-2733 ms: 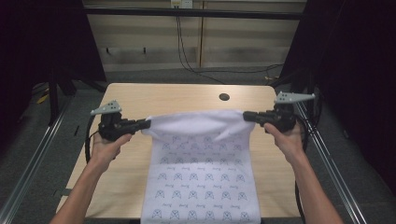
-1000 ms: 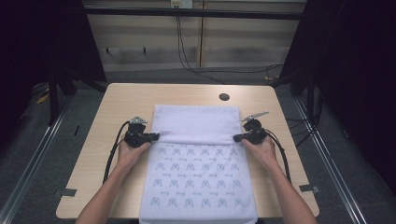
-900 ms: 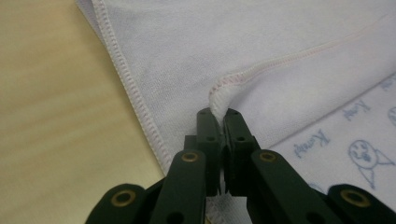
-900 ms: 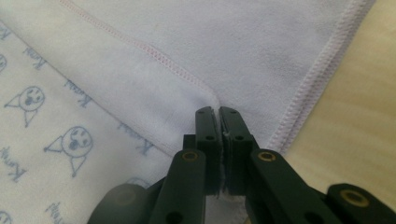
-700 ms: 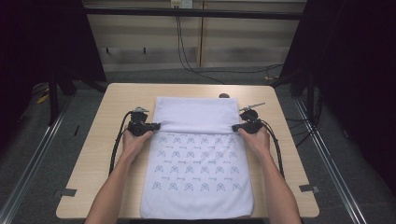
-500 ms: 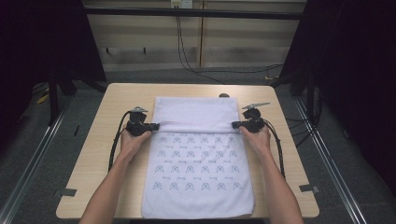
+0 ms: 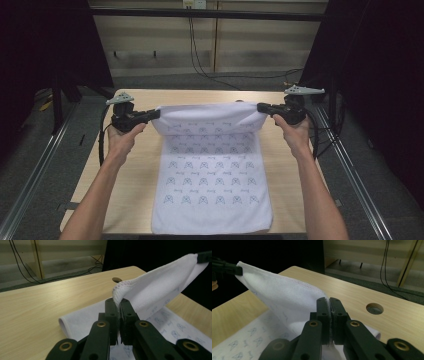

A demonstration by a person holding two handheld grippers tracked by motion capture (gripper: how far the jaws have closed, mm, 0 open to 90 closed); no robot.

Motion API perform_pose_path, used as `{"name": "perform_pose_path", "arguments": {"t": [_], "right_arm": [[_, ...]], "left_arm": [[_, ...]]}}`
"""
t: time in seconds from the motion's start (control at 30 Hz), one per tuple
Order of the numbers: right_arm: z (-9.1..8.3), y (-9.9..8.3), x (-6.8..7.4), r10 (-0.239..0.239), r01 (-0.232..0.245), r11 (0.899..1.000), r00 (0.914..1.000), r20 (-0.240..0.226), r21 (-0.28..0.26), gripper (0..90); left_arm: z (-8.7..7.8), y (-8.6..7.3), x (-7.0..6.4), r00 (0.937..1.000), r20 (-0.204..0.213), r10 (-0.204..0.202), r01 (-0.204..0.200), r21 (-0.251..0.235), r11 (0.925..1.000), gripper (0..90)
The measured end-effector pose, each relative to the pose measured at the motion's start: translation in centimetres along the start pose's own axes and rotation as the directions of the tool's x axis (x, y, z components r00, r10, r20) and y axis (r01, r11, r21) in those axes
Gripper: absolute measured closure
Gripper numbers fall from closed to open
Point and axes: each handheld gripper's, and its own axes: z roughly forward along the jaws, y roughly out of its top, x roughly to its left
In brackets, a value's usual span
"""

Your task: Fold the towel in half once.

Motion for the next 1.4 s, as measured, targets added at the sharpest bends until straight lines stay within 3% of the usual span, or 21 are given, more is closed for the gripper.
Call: {"name": "perform_pose_path", "arguments": {"t": [0.13, 0.27, 0.4, 0.47, 0.53, 0.6, 0.7, 0.77, 0.87, 0.93, 0.97, 1.1, 1.17, 1.27, 1.3, 1.33, 1.4], "right_arm": [[-2.1, -0.1, 2.1, -0.055, 0.055, 0.998, 0.9972, -0.051, -0.005, 87.3], [-4.0, -0.9, 4.3, -0.128, 0.13, 0.991, 0.9905, -0.05, 0.029, 87.3], [-6.7, -0.8, 5.6, -0.136, 0.136, 0.991, 0.9879, -0.075, -0.007, 87.4], [-7.8, -0.8, 6.3, -0.15, 0.149, 0.989, 0.9857, -0.077, -0.017, 87.3], [-8.8, -1.5, 7.0, -0.147, 0.145, 0.989, 0.9843, -0.097, -0.026, 87.4], [-9.3, -2.9, 7.6, -0.138, 0.138, 0.99, 0.9834, -0.117, -0.006, 87.3], [-9.4, -6.0, 8.3, -0.087, 0.097, 0.994, 0.9826, -0.164, 0.05, 87.3], [-9.3, -8.3, 8.4, -0.037, 0.055, 0.994, 0.9802, -0.194, 0.091, 87.3], [-9.1, -11.7, 8.5, -0.01, 0.047, 0.981, 0.9811, -0.193, 0.19, 87.0], [-9.0, -13.8, 8.7, 0.021, 0.033, 0.971, 0.9749, -0.222, 0.238, 86.6], [-9.0, -15.0, 9.0, 0.012, 0.051, 0.959, 0.975, -0.222, 0.279, 86.3], [-9.5, -17.5, 9.9, 0.017, 0.061, 0.943, 0.9729, -0.231, 0.326, 84.2], [-9.8, -18.4, 10.2, 0.026, 0.066, 0.933, 0.9687, -0.247, 0.354, 82.6], [-10.3, -19.0, 11.0, -0.012, 0.113, 0.906, 0.9704, -0.241, 0.408, 80.6], [-10.5, -19.1, 11.3, -0.04, 0.135, 0.9, 0.9722, -0.231, 0.415, 80.2], [-10.8, -19.2, 11.5, -0.056, 0.152, 0.897, 0.9705, -0.234, 0.416, 78.5], [-11.3, -19.5, 11.7, -0.032, 0.152, 0.9, 0.9579, -0.285, 0.409, 76.6]], "left_arm": [[-2.6, -0.9, -1.4, 0.9993, 0.02, 0.032, -0.032, -0.002, 0.9995, 86.8], [-5.2, -1.6, -3.6, 0.9959, 0.051, 0.074, -0.073, -0.021, 0.9971, 86.9], [-7.5, -1.5, -5.9, 0.9903, 0.087, 0.108, -0.104, -0.045, 0.9935, 86.8], [-8.3, -1.8, -7.0, 0.9844, 0.106, 0.14, -0.137, -0.039, 0.9898, 86.8], [-8.4, -3.1, -7.6, 0.9841, 0.125, 0.126, -0.126, -0.006, 0.992, 86.8], [-7.9, -5.5, -7.9, 0.9848, 0.132, 0.113, -0.12, 0.047, 0.9917, 86.8], [-7.5, -8.9, -8.3, 0.9867, 0.153, 0.054, -0.068, 0.088, 0.9938, 86.8], [-7.3, -11.1, -8.7, 0.9859, 0.163, 0.038, -0.059, 0.129, 0.9899, 86.8], [-7.4, -13.8, -8.8, 0.983, 0.184, 0.005, -0.037, 0.171, 0.9845, 86.6], [-7.2, -15.0, -9.2, 0.9798, 0.2, 0.003, -0.049, 0.224, 0.9734, 86.4], [-7.1, -15.3, -9.5, 0.9767, 0.215, 0.005, -0.058, 0.238, 0.9695, 86.0], [-6.7, -16.5, -10.6, 0.9673, 0.249, 0.048, -0.128, 0.314, 0.9408, 83.1], [-6.6, -16.8, -10.8, 0.9658, 0.251, 0.064, -0.15, 0.342, 0.9277, 82.2], [-7.0, -16.8, -11.4, 0.9589, 0.266, 0.099, -0.196, 0.367, 0.9096, 81.0], [-7.2, -16.9, -11.6, 0.9537, 0.279, 0.113, -0.215, 0.37, 0.9039, 81.0], [-7.3, -16.9, -11.7, 0.9483, 0.3, 0.103, -0.215, 0.368, 0.9049, 80.7], [-7.7, -16.9, -11.9, 0.9472, 0.298, 0.119, -0.226, 0.357, 0.9064, 77.9]]}}
